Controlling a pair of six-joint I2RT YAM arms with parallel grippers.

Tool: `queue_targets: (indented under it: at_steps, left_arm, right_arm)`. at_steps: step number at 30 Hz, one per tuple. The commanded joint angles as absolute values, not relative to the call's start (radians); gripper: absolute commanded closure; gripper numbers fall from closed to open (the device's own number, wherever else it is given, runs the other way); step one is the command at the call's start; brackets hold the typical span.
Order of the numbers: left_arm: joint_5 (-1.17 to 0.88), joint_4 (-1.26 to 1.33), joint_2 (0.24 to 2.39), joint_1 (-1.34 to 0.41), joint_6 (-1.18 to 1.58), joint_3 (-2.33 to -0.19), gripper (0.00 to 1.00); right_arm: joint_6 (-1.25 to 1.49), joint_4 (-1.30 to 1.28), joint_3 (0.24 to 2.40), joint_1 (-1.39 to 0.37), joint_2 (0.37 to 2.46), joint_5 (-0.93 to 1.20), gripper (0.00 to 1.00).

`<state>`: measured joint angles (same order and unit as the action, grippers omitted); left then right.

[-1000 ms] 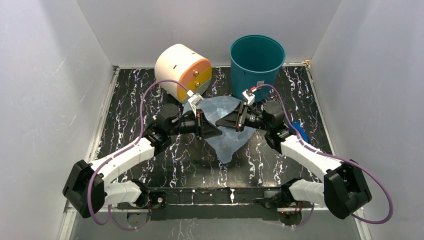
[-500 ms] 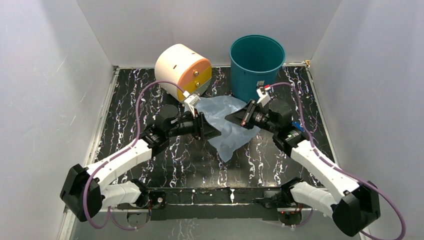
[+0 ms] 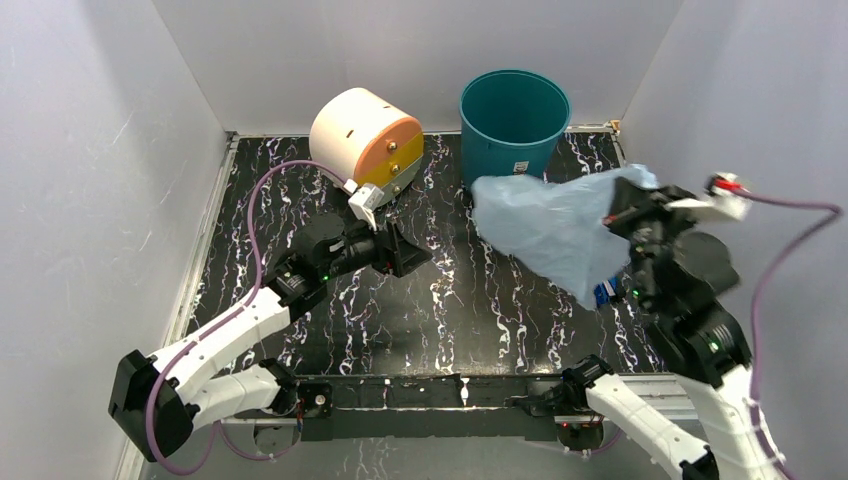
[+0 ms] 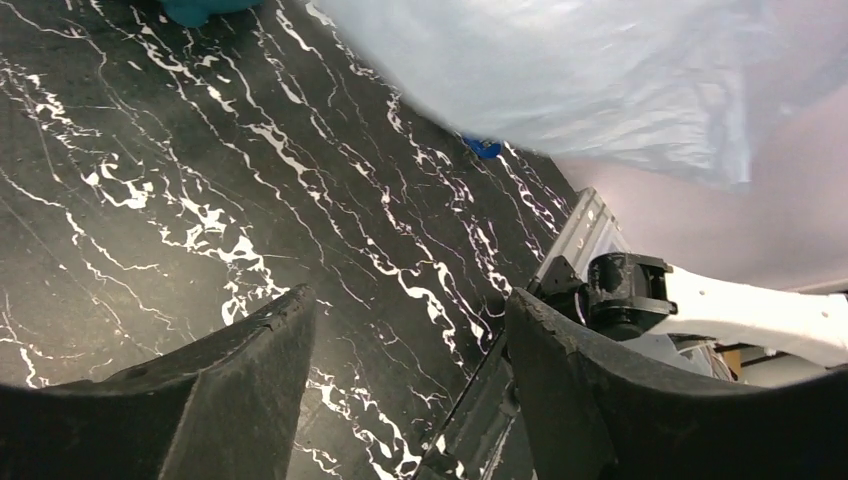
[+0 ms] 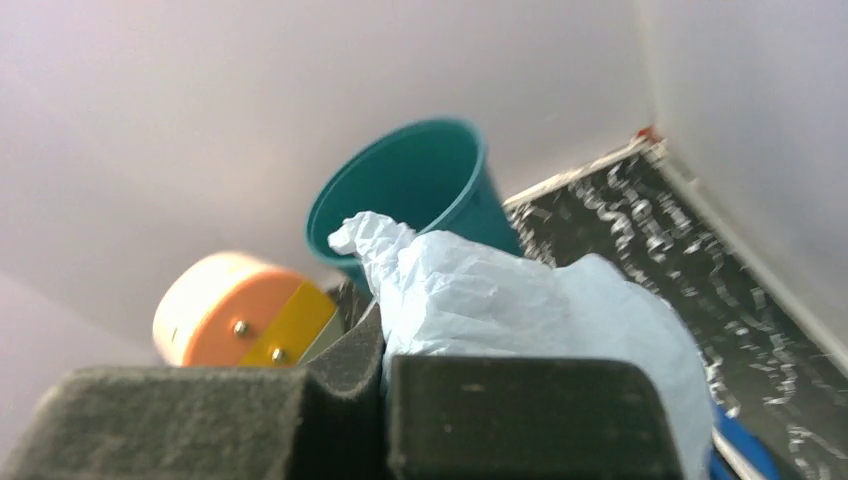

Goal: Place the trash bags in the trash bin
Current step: Unfold the trash bag at the center of the board, then move the trash bin to the center of the board.

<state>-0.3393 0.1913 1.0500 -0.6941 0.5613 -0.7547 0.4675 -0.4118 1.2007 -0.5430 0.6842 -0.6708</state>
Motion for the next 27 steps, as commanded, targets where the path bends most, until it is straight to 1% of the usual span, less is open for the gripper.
queue_targets:
  at_steps: [1, 4, 6, 8, 10, 13, 15, 21, 27]
  left_arm:
    - [-0.277, 0.204, 1.058, -0.696, 0.565, -0.795, 0.32]
    - [-0.227, 0.162, 1.081, -0.696, 0.559, -0.821, 0.28]
    - [-0.188, 0.135, 1.094, -0.695, 0.556, -0.842, 0.24]
    - [-0.169, 0.121, 1.11, -0.695, 0.545, -0.869, 0.19]
    - [-0.124, 0.08, 1.14, -0.694, 0.538, -0.916, 0.15]
    - [-0.083, 0.035, 1.211, -0.691, 0.521, -1.011, 0.14]
    - [-0.048, 0.028, 1.269, -0.687, 0.544, -1.092, 0.13]
    - [0.027, 0.007, 1.501, -0.673, 0.582, -1.348, 0.13]
    - [0.092, -0.005, 1.696, -0.66, 0.593, -1.569, 0.12]
  right_arm:
    - [0.316, -0.455, 1.188, -0.539, 0.672, -0.818, 1.0]
    - [0.394, -0.646, 1.17, -0.539, 0.827, -0.758, 1.0]
    - [0.424, -0.721, 1.132, -0.54, 0.915, -0.681, 1.0]
    - [0.476, -0.732, 1.125, -0.54, 0.953, -0.616, 1.0]
    - [0.475, -0.659, 1.107, -0.54, 0.929, -0.544, 1.0]
    - [0.461, -0.516, 1.065, -0.54, 0.853, -0.444, 1.0]
    - [0.471, -0.477, 1.053, -0.54, 0.82, -0.419, 1.0]
    - [0.491, -0.54, 1.061, -0.54, 0.805, -0.473, 1.0]
    - [0.488, -0.544, 1.045, -0.54, 0.775, -0.466, 1.0]
